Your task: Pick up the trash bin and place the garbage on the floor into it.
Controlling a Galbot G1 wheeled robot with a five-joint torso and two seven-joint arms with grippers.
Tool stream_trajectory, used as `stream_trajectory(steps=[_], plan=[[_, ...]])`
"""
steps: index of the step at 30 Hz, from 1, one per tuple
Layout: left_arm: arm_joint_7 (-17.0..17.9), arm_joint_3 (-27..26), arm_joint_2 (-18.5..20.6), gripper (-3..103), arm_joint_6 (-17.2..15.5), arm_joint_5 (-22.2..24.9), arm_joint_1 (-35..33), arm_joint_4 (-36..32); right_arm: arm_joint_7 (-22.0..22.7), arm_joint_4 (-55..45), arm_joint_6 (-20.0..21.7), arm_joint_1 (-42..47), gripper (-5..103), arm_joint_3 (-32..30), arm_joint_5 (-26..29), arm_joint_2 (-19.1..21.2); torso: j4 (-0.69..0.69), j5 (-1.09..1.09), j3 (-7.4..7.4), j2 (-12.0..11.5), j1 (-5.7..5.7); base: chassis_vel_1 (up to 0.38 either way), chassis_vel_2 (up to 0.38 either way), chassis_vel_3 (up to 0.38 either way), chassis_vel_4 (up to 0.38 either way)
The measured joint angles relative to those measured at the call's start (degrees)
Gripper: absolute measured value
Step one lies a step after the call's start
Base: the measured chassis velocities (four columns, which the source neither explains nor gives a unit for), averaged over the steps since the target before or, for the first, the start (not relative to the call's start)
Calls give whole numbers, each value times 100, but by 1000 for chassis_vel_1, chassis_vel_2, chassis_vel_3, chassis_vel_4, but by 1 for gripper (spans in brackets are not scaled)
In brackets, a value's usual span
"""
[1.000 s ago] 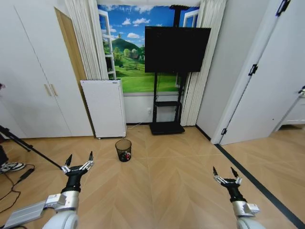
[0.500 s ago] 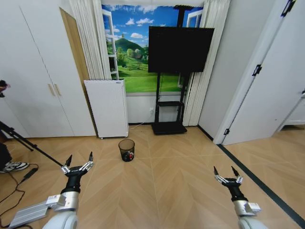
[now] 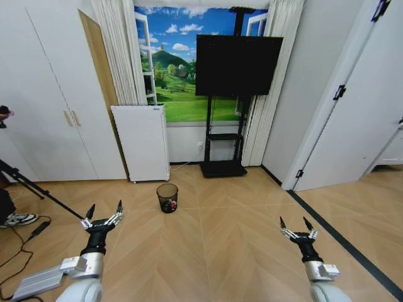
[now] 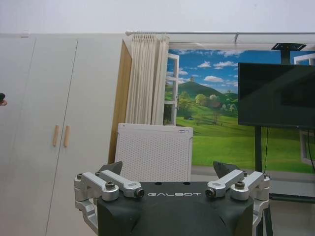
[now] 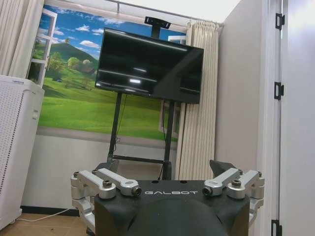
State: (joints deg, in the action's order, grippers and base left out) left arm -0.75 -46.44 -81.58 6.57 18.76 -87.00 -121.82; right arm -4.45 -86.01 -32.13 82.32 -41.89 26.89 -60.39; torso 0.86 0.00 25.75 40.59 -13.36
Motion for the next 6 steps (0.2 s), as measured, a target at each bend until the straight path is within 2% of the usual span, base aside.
stream_trajectory(steps=[4,6], plan=[[0,-20,9,100,0,8,-13,1,2,0,26,-2,100,27,28,0,0,0,0,0,0,0,0,0,0],[0,-29,11,100,0,9,-19,0,6,-2,29,-2,100,37,28,-5,-1,0,0,0,1,-32,73,64,-93]])
